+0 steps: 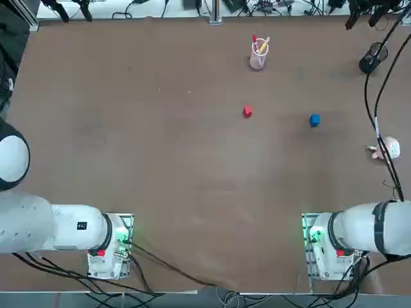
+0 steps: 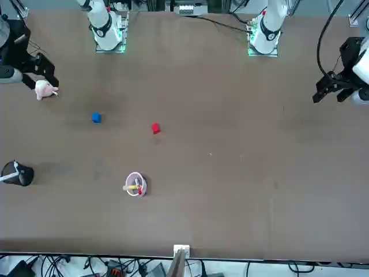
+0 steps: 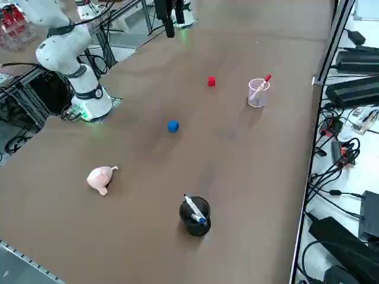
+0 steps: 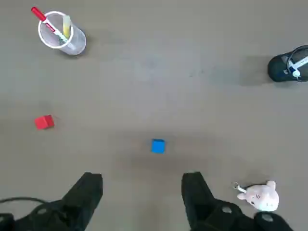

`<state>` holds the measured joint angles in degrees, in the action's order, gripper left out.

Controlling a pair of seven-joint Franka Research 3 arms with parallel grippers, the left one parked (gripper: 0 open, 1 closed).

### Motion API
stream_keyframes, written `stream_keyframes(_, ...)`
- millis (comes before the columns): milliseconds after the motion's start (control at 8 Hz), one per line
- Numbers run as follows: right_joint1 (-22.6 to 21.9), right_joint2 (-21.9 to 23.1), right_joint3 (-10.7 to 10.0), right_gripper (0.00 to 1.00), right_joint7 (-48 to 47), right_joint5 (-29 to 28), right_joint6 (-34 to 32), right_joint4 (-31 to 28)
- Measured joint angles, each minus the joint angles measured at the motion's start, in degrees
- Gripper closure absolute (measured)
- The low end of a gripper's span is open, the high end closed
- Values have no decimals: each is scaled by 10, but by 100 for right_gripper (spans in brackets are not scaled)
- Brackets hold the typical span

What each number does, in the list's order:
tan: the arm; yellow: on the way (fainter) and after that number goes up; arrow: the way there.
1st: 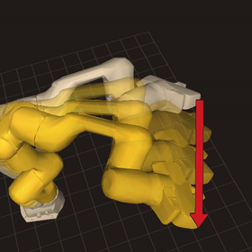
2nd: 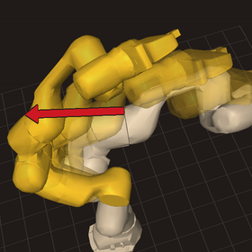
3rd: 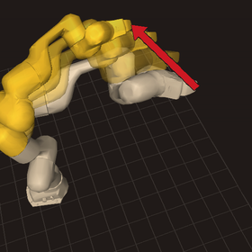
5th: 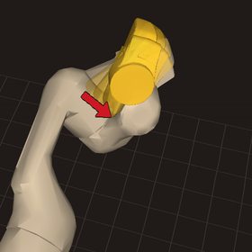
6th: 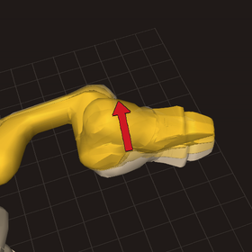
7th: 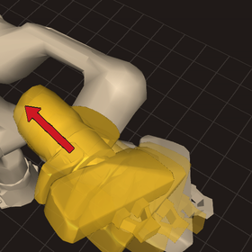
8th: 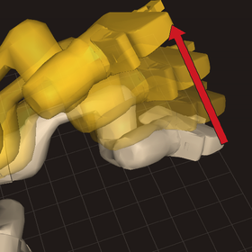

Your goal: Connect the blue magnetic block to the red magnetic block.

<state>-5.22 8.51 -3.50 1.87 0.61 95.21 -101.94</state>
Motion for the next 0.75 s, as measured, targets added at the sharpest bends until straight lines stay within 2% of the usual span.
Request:
stream_keyframes(375,0,-2,0,0,0,0,-10,0)
stream_keyframes(750,-2,-32,1,0,0,0,2,-18)
